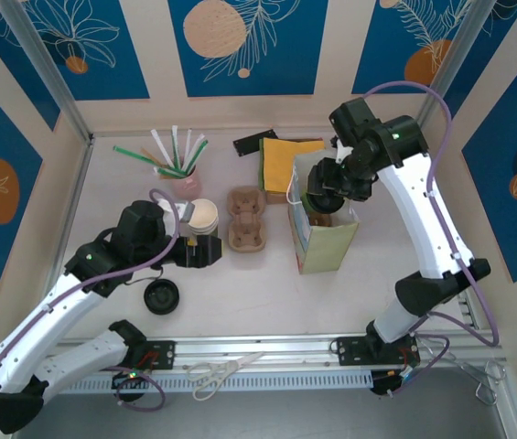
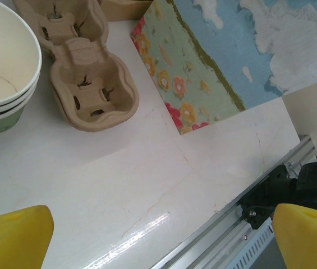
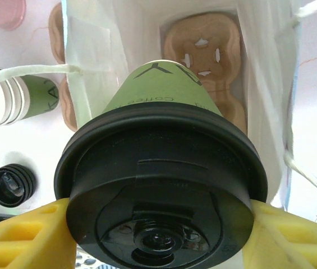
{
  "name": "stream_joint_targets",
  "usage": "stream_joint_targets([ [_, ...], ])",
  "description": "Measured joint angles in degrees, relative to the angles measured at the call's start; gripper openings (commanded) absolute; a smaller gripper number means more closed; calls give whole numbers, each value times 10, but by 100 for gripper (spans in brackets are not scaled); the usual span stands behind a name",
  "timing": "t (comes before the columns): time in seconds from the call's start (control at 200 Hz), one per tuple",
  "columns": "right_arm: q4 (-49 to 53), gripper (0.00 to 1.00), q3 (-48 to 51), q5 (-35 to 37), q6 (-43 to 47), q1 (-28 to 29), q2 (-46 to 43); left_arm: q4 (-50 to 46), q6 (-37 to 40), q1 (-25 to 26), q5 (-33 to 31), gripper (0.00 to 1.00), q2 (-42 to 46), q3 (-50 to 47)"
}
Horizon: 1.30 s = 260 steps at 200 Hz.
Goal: Pack the takeout coffee
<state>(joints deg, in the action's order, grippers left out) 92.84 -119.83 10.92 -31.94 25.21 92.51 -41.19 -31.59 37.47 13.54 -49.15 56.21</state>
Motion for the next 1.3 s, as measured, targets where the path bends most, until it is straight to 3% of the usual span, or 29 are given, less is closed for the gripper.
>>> stream_joint_targets([
  [1.3,0,66,88,26,20,15,90,-13,63,0,0,100,-22,16],
])
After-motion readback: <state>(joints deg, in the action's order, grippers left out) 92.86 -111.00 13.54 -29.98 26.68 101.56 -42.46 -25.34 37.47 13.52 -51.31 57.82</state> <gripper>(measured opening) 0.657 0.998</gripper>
